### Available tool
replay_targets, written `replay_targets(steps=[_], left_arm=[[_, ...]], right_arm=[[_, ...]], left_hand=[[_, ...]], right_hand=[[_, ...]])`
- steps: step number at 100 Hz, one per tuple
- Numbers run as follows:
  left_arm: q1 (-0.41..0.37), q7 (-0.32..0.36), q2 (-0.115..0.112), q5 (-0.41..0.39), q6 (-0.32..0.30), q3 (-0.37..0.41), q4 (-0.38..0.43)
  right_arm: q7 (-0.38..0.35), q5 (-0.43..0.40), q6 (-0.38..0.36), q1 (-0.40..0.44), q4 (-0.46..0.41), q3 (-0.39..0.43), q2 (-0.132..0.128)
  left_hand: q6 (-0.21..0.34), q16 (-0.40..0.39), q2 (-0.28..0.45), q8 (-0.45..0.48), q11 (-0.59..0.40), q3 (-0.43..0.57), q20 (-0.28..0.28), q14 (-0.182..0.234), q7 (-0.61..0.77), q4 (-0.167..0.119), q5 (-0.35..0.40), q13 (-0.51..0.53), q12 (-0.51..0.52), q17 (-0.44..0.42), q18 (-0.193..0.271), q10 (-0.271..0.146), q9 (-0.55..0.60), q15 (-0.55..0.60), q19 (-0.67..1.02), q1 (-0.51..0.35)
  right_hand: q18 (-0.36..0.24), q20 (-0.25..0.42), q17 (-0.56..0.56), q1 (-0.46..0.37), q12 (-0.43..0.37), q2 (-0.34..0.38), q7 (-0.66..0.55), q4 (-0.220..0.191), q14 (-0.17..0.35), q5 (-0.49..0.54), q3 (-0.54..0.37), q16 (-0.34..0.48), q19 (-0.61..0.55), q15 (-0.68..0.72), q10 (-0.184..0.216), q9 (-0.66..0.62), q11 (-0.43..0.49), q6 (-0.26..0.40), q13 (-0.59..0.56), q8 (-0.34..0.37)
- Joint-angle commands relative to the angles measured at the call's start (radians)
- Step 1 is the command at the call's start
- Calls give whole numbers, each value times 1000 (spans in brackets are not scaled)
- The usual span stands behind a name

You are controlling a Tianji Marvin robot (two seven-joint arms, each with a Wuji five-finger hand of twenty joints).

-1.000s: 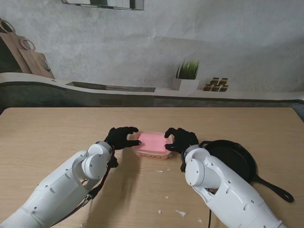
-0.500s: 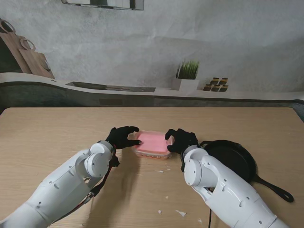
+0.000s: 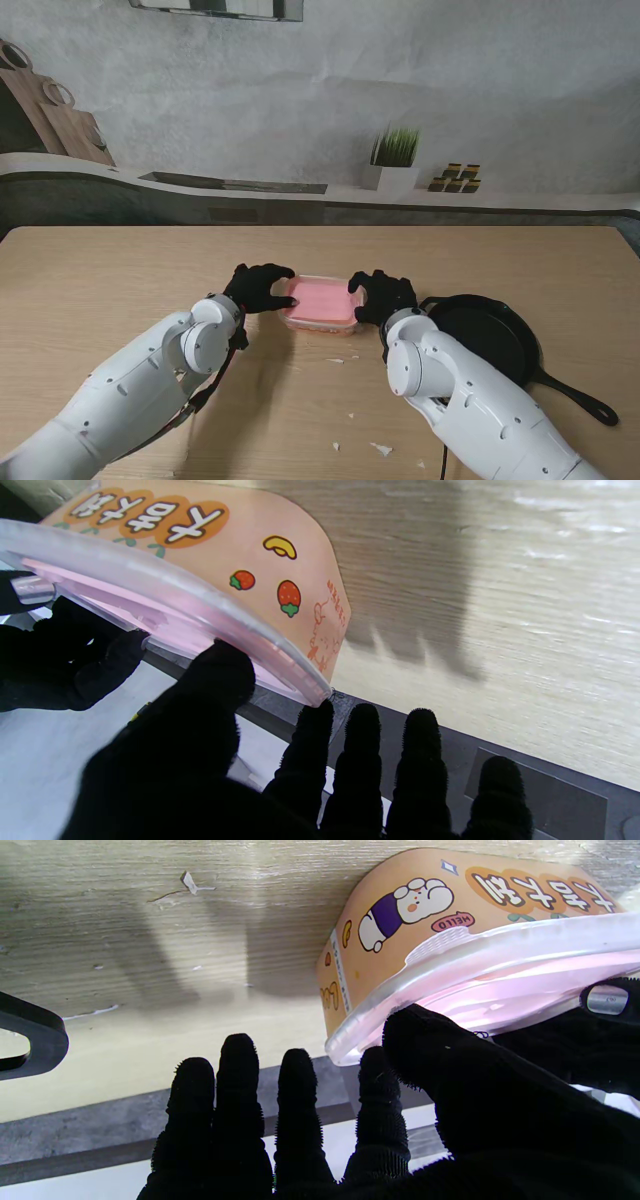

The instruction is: Load dumplings into a food container

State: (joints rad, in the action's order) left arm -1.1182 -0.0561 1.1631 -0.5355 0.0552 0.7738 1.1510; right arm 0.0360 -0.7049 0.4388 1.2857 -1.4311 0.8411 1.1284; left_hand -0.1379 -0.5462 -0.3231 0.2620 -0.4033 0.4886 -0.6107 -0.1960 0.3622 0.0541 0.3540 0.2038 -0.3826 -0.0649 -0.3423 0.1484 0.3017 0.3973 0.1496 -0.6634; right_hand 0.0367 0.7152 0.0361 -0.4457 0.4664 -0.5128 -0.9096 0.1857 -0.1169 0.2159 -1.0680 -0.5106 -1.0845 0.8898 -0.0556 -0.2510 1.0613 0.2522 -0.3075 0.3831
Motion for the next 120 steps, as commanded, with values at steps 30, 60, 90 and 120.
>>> replay_targets(steps=[30,60,90,120], left_arm=[[-16,41,-15,-32,-3,-1,-4],[-27,57,-24,-45,-1,10,-2],[-45,65,-31,-54,-9,38,14],[-48,68,-37,-77,-1,39,20]], right_arm=[[-97,-19,15,7,-5,-26,-16],[-155,-59,57,-15,-4,-68,-32],[-156,-63,59,-11,-11,-67,-33],[-165,-70,75,-16,-13,-81,-35]], left_hand=[[15,11,-85,16,-9,66,-13,18,44,-5,27,-36,1,-4,6,-40,-40,-17,-2,16],[4,20,-93,8,1,53,-11,20,27,-1,5,-46,8,-13,10,-41,-49,-35,-6,54],[-15,29,-42,-34,11,-22,-12,23,-55,3,-54,-57,18,-27,18,-38,-50,-56,-9,76],[11,1,-22,-71,-10,-77,-22,24,-107,-2,-28,-85,-14,-43,22,-43,-66,-48,-7,92]], right_hand=[[-18,-35,-31,40,-2,-87,-28,-40,3,-95,12,-9,-21,2,47,99,26,-157,29,15],[-20,-39,-32,57,-23,-152,-30,-27,13,-129,75,-8,-20,3,47,97,-13,-263,39,-17],[-21,-40,-33,90,-33,-176,18,-15,13,-132,89,-7,-18,3,26,96,-39,-310,41,-60],[-14,-41,-35,125,-35,-166,15,-10,5,-127,97,-5,-15,0,9,97,-45,-318,42,-83]])
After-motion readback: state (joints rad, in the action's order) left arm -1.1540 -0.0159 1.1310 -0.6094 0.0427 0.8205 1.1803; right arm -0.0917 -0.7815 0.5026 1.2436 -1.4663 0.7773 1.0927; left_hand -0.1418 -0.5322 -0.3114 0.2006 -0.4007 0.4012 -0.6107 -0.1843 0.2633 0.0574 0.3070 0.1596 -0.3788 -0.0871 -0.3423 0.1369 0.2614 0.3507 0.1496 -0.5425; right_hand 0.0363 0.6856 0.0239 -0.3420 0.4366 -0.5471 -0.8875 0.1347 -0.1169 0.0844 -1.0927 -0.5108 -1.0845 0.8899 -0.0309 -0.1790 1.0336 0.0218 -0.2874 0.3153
